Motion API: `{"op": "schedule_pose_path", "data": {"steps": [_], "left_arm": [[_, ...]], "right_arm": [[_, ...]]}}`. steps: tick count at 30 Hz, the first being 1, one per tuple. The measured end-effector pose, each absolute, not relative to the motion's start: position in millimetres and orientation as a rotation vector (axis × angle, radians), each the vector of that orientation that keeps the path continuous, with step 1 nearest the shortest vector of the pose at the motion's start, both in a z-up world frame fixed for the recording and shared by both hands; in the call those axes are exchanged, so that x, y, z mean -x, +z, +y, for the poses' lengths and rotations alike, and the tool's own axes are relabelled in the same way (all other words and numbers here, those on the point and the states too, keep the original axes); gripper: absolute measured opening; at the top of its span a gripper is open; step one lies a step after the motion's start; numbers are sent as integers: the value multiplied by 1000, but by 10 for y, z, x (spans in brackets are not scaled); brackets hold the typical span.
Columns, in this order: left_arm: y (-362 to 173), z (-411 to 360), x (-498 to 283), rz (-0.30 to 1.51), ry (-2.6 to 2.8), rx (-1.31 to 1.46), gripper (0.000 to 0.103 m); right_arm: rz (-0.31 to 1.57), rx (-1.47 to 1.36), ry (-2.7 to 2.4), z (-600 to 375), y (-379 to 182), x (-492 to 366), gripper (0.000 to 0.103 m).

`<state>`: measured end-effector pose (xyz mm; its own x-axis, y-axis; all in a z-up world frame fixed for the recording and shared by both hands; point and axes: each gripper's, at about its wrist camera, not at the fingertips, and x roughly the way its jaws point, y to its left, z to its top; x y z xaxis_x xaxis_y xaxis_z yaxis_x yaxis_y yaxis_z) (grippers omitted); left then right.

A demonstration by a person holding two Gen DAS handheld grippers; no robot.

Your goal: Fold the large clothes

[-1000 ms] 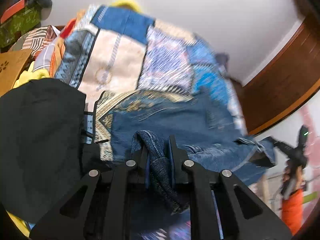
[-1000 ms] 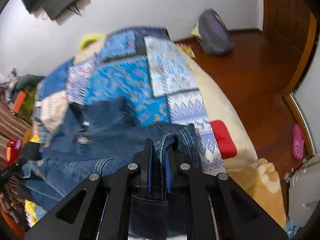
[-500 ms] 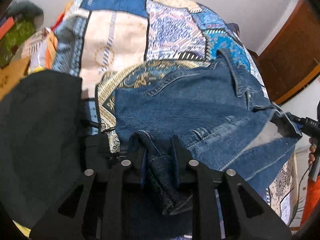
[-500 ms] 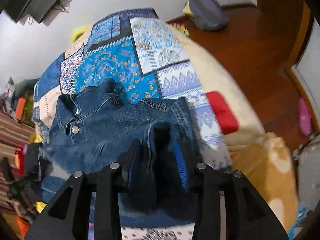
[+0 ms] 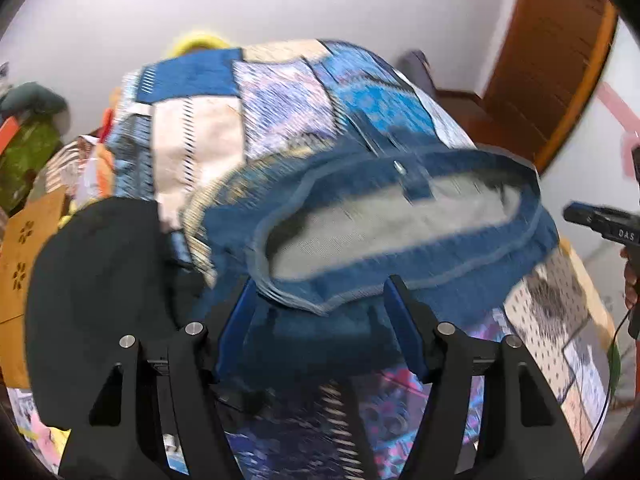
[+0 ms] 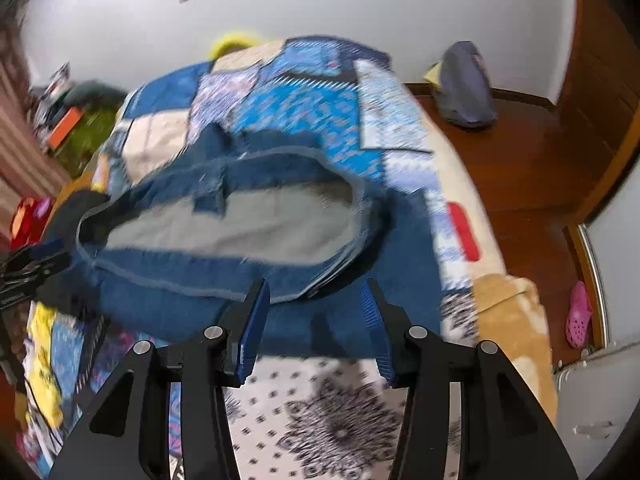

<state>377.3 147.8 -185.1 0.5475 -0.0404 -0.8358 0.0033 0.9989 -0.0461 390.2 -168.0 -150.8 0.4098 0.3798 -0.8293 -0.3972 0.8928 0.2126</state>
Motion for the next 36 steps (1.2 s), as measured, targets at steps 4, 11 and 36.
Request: {"op": "schedule_pose_path", "data": {"steps": [4,11,36], "left_arm": [[-2165,1256,-3796,1047,-41,-24,65],[-2511,1270,-4158,1047,-3,26,65],[-1913,1647,-4538,890,138,43,63]], "right_arm": [[1084,74,536,-1407,-1764,-3810,44],[1085,155,532,-1017,-2084,-3960,45],[929,148,567,-430,-1611,-4263,45]]}}
